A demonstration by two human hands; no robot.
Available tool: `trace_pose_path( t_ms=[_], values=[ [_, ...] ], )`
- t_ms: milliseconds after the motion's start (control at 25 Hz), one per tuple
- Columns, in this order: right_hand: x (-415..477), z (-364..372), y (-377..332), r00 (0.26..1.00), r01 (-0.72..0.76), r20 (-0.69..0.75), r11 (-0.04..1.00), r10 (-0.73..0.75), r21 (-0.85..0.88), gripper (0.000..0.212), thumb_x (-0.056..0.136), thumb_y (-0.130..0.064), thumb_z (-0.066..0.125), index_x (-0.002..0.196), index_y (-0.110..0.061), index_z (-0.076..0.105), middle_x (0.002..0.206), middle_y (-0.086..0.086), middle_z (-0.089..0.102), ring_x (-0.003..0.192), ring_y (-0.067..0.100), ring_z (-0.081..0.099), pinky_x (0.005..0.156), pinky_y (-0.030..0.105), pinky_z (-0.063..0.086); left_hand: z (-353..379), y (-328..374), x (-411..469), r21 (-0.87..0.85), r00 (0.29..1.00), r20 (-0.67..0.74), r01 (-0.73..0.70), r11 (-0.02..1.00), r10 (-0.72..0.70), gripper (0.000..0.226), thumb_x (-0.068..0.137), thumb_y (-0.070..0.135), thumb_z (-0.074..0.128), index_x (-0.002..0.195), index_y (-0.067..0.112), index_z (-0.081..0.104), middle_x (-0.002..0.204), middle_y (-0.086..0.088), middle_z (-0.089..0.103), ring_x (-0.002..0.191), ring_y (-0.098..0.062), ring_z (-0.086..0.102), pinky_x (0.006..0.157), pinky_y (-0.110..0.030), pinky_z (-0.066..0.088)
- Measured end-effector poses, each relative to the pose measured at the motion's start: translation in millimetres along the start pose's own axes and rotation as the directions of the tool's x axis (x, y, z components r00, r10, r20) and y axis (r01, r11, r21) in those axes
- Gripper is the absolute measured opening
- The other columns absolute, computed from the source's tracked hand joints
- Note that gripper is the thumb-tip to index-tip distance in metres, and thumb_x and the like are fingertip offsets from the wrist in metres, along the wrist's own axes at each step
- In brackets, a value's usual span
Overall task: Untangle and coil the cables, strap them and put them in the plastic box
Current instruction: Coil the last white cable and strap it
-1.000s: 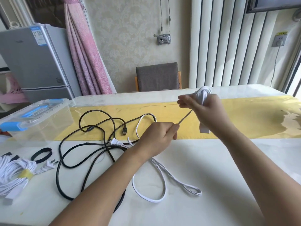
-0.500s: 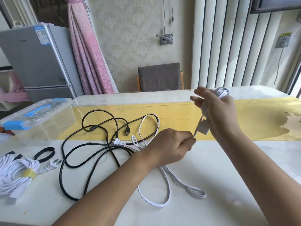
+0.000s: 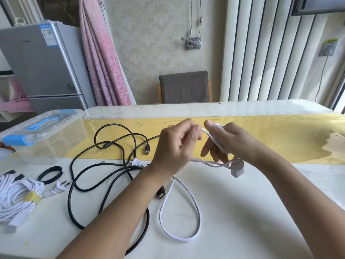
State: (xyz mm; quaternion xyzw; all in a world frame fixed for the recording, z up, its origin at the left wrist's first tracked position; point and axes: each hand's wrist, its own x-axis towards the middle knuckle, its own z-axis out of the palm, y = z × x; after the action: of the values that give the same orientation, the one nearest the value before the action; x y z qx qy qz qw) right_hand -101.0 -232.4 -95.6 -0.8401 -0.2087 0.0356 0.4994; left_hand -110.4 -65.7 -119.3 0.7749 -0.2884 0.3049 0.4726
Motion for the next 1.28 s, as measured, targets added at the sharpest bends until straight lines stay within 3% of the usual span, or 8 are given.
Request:
trace_pose_path(
  t_ms=[240, 320, 480, 600, 720, 920, 1160, 1280],
  values=[
    [-2, 4, 1, 0.956, 0.084, 0.255, 0.966, -0.148, 0.245, 0.046, 0.081, -0.046, 0.061, 0.056, -0.008, 0.066, 0.049, 0.010, 0.056, 0.040, 0.021, 0.047, 0.046, 0.021, 0.040, -5, -9, 8, -0.031, 0.992, -0.098, 0.075, 0.997, -0.078, 0.027, 0.095, 0.027, 0.053, 0.071, 0.017, 0.059, 0.056, -0.005, 0.054, 0.051, -0.021, 0.045, 0.051, -0.028, 0.036],
    [-1, 1, 5, 0.918, 0.075, 0.335, 0.922, -0.212, 0.379, 0.044, 0.079, -0.046, 0.068, 0.056, -0.009, 0.064, 0.047, 0.009, 0.054, 0.034, 0.017, 0.045, 0.042, 0.023, 0.035, -5, -8, 9, -0.015, 0.992, -0.070, 0.101, 0.995, -0.102, 0.031, 0.094, 0.029, 0.052, 0.065, 0.019, 0.055, 0.052, -0.008, 0.046, 0.047, -0.013, 0.037, 0.049, -0.022, 0.031],
    [1, 0, 7, 0.726, 0.020, 0.497, 0.737, -0.475, 0.676, 0.027, 0.088, -0.029, 0.059, 0.075, -0.009, 0.072, 0.058, 0.005, 0.067, 0.041, 0.008, 0.057, 0.038, 0.030, 0.024, -3, -8, 8, 0.035, 0.988, 0.046, 0.145, 0.989, -0.147, 0.043, 0.098, 0.037, 0.038, 0.056, 0.030, 0.037, 0.047, 0.011, 0.039, 0.047, -0.005, 0.035, 0.050, -0.015, 0.027],
    [1, 1, 2, 0.605, -0.072, 0.432, 0.494, -0.669, 0.866, 0.028, 0.095, -0.011, 0.044, 0.107, 0.003, 0.065, 0.094, 0.011, 0.072, 0.070, 0.008, 0.066, 0.061, 0.021, 0.045, 3, -9, 5, -0.061, 0.964, 0.139, 0.238, 0.969, -0.228, 0.052, 0.097, 0.050, 0.025, 0.051, 0.026, 0.030, 0.047, 0.008, 0.027, 0.050, -0.010, 0.026, 0.051, -0.024, 0.023],
    [-2, -1, -1, 0.722, -0.168, 0.259, 0.201, -0.642, 0.965, 0.033, 0.097, 0.000, 0.037, 0.124, 0.017, 0.046, 0.118, 0.031, 0.057, 0.101, 0.031, 0.062, 0.092, 0.033, 0.047, 11, -8, 2, -0.054, 0.953, 0.197, 0.247, 0.968, -0.232, 0.052, 0.092, 0.056, 0.023, 0.051, 0.026, 0.030, 0.047, 0.008, 0.031, 0.052, -0.012, 0.027, 0.052, -0.026, 0.023],
    [-3, -20, -2, 0.931, 0.049, 0.007, 0.144, -0.365, 0.988, 0.041, 0.098, 0.005, 0.022, 0.136, 0.018, 0.030, 0.139, 0.037, 0.036, 0.133, 0.041, 0.038, 0.115, 0.039, 0.026, 23, -12, -3, 0.150, 0.891, 0.374, 0.215, 0.965, -0.257, 0.039, 0.099, 0.038, 0.043, 0.064, 0.020, 0.045, 0.052, 0.008, 0.044, 0.052, -0.007, 0.040, 0.053, -0.021, 0.030],
    [-4, -36, -11, 0.946, 0.141, -0.110, 0.082, -0.304, 0.987, 0.042, 0.097, 0.004, 0.020, 0.132, 0.021, 0.036, 0.138, 0.037, 0.039, 0.135, 0.041, 0.035, 0.116, 0.038, 0.023, 14, -9, 2, -0.120, 0.991, 0.047, 0.130, 0.984, -0.125, 0.021, 0.100, 0.018, 0.046, 0.086, 0.019, 0.063, 0.058, 0.010, 0.048, 0.056, -0.011, 0.047, 0.059, -0.030, 0.042],
    [0, -26, -11, 0.941, 0.276, -0.247, 0.103, -0.231, 0.956, 0.041, 0.095, 0.003, 0.026, 0.116, 0.010, 0.061, 0.129, 0.026, 0.055, 0.122, 0.032, 0.054, 0.101, 0.031, 0.045, 9, -17, 6, -0.022, 0.995, 0.042, 0.091, 0.996, -0.090, 0.016, 0.096, 0.015, 0.055, 0.095, 0.011, 0.071, 0.079, 0.008, 0.062, 0.071, -0.003, 0.056, 0.069, -0.016, 0.044]
  ],
)
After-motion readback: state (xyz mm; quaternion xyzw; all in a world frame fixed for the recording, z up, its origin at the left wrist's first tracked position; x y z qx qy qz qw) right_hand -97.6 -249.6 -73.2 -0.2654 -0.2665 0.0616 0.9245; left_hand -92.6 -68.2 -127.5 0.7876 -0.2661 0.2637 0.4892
